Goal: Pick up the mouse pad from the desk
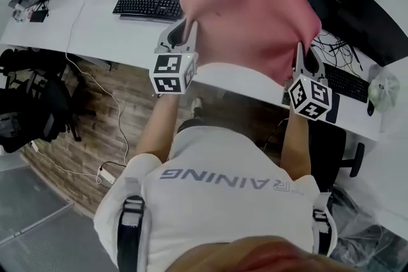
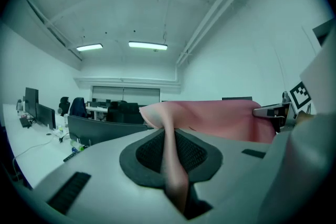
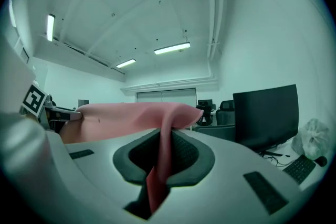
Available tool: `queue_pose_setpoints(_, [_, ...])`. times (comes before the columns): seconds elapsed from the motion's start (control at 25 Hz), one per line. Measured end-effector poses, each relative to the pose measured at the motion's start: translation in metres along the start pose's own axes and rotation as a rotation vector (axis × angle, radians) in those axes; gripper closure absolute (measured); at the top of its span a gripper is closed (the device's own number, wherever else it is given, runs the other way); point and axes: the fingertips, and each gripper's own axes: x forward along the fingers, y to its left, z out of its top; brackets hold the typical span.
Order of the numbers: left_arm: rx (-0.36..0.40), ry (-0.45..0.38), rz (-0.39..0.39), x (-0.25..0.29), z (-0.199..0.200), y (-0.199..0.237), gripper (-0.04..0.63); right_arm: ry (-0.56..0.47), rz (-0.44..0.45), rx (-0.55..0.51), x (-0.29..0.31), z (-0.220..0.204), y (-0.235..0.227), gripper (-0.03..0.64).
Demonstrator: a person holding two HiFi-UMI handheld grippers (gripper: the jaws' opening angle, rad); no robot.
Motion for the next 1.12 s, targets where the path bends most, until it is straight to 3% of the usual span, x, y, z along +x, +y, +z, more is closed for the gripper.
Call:
queue_pose_setpoints(0.36, [-0.002, -0.143, 0.020, -0.032, 0.056, -0.007, 0.523, -0.144, 0.015, -0.040, -0.026, 0.063, 0.006, 0.560])
queue_pose_setpoints(1.12, [-0.023, -0.140, 0.019, -0.029, 0.052, -0.014, 0.525, -0.126, 0.007, -0.042, -0.025, 0.057, 0.000, 0.560])
